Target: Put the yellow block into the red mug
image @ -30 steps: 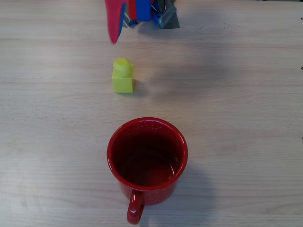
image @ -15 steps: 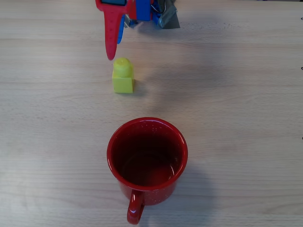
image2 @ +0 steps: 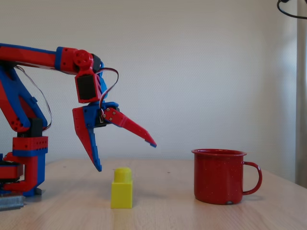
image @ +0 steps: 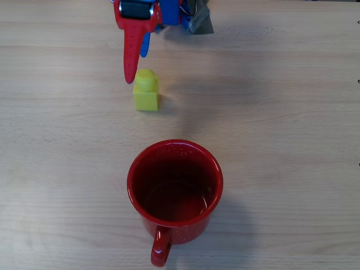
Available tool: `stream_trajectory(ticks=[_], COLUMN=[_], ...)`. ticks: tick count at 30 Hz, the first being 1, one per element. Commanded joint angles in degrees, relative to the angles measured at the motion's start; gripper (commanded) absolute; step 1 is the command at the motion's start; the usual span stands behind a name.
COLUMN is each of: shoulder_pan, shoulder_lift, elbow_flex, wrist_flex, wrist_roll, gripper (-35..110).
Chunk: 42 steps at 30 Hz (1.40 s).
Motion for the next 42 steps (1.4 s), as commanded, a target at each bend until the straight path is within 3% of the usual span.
stream_trajectory(ticks=[1,29,42], shoulder_pan=[-0.35,-3.6,-3.6], shoulder_lift=[-0.62,-17.67,-18.02], elbow_flex=[-0.53,-0.88,-0.88], wrist_flex=[-1.49,-13.36,-15.91], wrist_roll=[1.58,7.21,6.68], gripper=[53,52,20])
